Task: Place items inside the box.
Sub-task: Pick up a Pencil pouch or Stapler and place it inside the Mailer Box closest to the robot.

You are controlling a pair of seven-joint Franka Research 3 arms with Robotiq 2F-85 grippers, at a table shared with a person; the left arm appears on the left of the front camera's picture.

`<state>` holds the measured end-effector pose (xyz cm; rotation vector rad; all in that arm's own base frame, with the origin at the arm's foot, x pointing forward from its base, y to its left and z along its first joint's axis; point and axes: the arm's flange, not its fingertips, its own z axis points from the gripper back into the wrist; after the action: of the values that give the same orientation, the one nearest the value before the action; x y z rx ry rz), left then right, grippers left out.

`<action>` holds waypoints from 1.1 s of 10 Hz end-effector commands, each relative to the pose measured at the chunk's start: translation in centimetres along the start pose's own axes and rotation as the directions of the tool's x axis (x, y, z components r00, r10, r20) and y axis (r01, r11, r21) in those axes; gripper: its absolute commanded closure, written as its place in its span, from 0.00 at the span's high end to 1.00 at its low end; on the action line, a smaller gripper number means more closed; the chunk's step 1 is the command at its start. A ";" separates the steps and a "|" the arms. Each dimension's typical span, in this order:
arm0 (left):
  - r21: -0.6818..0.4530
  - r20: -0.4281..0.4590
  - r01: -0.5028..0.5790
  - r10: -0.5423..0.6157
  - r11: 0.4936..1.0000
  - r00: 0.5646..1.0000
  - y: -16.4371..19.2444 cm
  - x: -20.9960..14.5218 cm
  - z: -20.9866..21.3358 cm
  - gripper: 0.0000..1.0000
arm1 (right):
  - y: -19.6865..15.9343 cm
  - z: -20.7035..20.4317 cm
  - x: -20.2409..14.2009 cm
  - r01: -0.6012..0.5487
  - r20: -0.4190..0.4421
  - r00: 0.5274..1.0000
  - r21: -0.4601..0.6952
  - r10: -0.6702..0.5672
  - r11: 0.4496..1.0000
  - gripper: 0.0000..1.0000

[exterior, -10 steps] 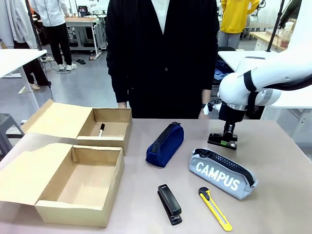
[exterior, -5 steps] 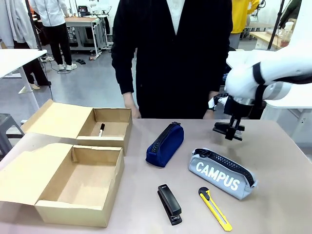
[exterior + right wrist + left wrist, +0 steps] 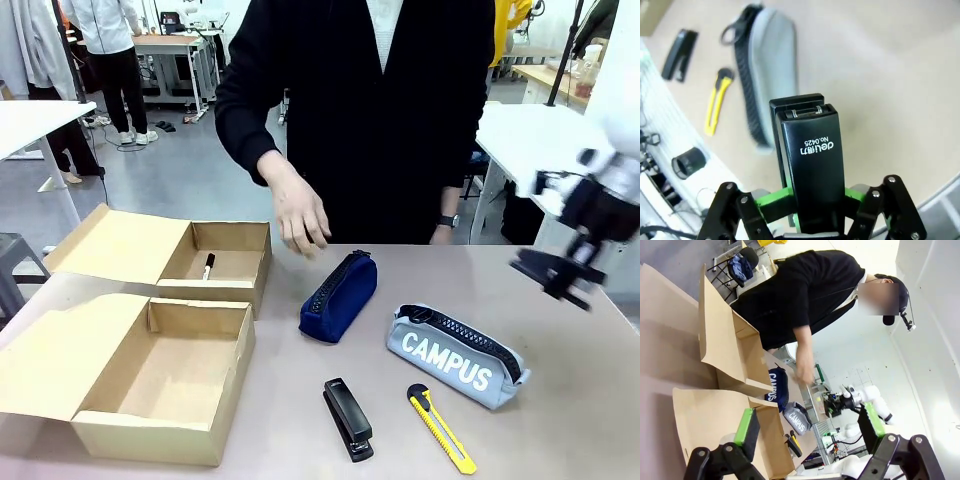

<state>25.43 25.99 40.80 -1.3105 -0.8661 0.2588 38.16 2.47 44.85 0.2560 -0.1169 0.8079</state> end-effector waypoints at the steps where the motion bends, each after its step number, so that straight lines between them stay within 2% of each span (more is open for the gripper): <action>1: -0.020 0.016 0.020 -0.020 1.000 1.000 -0.1 -0.1 -0.2 1.00 | 6.7 0.3 -7.2 0.192 0.083 0.979 -0.103 -0.184 0.976 0.00; 2: -0.020 0.016 0.020 -0.020 1.000 1.000 -0.1 -0.1 -0.2 1.00 | 7.8 -0.5 -9.9 0.310 0.129 0.947 -0.119 -0.295 0.943 0.00; 3: -0.020 0.016 0.020 -0.020 1.000 1.000 -0.1 -0.1 -0.2 1.00 | 6.8 -0.9 -11.1 0.329 0.150 0.937 -0.084 -0.314 0.941 0.00; 4: -0.020 0.016 0.020 -0.020 1.000 1.000 -0.1 -0.1 -0.2 1.00 | 4.0 1.5 -5.8 0.176 0.085 0.982 -0.047 -0.172 0.983 0.00; 5: -0.020 0.016 0.020 -0.020 1.000 1.000 -0.1 -0.1 -0.2 1.00 | 4.0 1.5 -5.8 0.176 0.085 0.982 -0.047 -0.172 0.983 0.00; 6: -0.020 0.016 0.020 -0.020 1.000 1.000 -0.1 -0.1 -0.2 1.00 | 4.2 3.8 -7.0 0.257 0.132 0.960 -0.066 -0.247 0.964 0.00; 7: -0.020 0.016 0.020 -0.020 1.000 1.000 -0.1 -0.1 -0.2 1.00 | 4.7 3.2 -3.5 0.228 0.132 0.964 0.023 -0.229 0.973 0.00; 8: -0.020 0.016 0.020 -0.020 1.000 1.000 -0.1 -0.1 -0.2 1.00 | 6.5 2.9 0.7 0.229 0.100 0.968 0.006 -0.228 0.973 0.00; 9: -0.020 0.016 0.020 -0.020 1.000 1.000 -0.1 -0.1 -0.2 1.00 | 7.0 2.8 2.1 0.254 0.060 0.966 -0.027 -0.252 0.967 0.00; 10: -0.020 0.016 0.020 -0.020 1.000 1.000 -0.1 -0.1 -0.2 1.00 | 5.7 3.5 1.4 0.313 0.054 0.948 0.026 -0.314 0.949 0.00; 11: -0.020 0.016 0.020 -0.020 1.000 1.000 -0.1 -0.1 -0.2 1.00 | 4.5 3.8 -0.1 0.364 0.050 0.930 0.017 -0.365 0.931 0.00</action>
<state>25.44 26.00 40.70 -1.3112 -0.8653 0.2586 34.35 6.60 48.80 0.2804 -0.1298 0.5129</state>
